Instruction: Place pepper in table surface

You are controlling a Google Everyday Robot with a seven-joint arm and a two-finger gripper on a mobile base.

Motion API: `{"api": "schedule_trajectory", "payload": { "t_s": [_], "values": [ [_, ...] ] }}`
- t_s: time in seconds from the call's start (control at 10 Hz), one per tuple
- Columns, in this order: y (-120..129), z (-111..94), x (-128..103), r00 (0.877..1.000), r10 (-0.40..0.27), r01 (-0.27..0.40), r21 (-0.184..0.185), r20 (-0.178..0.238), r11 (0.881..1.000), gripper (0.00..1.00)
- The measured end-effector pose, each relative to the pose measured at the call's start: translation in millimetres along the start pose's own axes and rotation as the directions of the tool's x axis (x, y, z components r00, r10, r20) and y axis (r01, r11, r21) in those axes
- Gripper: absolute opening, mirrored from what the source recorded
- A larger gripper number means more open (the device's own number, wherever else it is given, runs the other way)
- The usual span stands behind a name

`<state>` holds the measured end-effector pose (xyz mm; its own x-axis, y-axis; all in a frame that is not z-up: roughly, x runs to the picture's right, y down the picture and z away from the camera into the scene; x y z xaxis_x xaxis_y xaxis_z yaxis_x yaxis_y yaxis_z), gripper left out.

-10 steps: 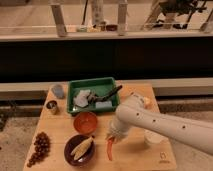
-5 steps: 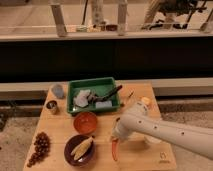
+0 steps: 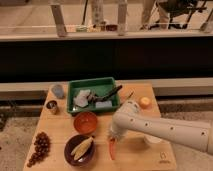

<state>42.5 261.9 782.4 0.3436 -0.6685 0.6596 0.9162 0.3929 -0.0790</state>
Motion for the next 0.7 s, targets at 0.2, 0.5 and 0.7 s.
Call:
{"api": "schedule_trajectory", "payload": {
  "t_s": [0.2,0.5,0.7],
  "values": [
    [-0.9,1.8,2.1,1.0,0.005,-0.005,-0.001,0.004,1.0,0.8],
    [-1.9,-0.9,5.4,0.999,0.027,-0.027,-0.003,0.033,1.0,0.8],
    [-1.4,-5.7,9.7,0.996,0.071,-0.071,-0.006,0.047,0.997,0.8]
  ]
}}
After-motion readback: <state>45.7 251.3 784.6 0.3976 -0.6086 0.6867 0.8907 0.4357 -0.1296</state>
